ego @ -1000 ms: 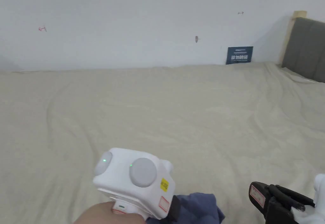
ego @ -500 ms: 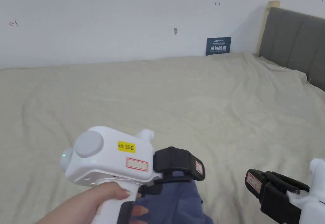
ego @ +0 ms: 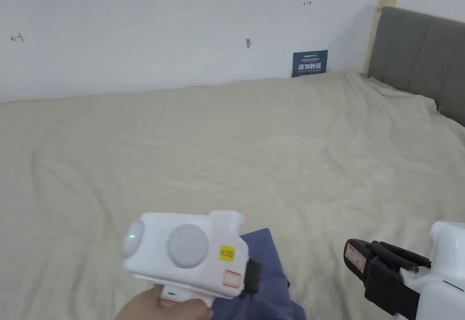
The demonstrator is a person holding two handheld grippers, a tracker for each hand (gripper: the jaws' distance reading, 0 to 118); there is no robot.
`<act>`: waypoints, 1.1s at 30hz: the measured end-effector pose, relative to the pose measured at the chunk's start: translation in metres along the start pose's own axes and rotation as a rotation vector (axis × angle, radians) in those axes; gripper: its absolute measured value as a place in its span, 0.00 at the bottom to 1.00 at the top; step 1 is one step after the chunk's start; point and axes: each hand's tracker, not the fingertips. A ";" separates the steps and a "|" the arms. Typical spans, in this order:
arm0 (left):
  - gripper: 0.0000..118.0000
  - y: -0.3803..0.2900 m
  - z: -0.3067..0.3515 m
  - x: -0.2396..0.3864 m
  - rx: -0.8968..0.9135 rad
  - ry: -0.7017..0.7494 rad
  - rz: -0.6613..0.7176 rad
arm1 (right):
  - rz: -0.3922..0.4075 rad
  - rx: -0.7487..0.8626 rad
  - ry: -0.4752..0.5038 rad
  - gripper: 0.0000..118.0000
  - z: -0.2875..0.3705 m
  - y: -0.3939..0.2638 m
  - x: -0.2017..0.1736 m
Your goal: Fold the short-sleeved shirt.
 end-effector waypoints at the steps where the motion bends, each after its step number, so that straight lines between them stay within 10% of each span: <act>1: 0.00 0.005 -0.016 0.005 -0.035 0.063 0.003 | -0.005 -0.001 0.001 0.00 0.001 0.000 0.001; 6: 0.00 0.008 -0.059 0.029 -0.139 0.071 -0.044 | -0.017 -0.026 0.007 0.00 0.000 0.000 0.004; 12: 0.00 -0.023 -0.027 0.011 -0.031 -0.445 0.133 | -0.037 0.012 0.044 0.00 0.007 0.007 0.001; 24: 0.00 -0.151 0.189 0.005 0.928 0.313 0.141 | 0.027 0.210 0.222 0.00 0.040 0.037 -0.039; 33: 0.00 -0.212 0.205 0.014 1.213 0.869 0.112 | 0.322 0.620 -0.128 0.00 0.049 -0.006 -0.084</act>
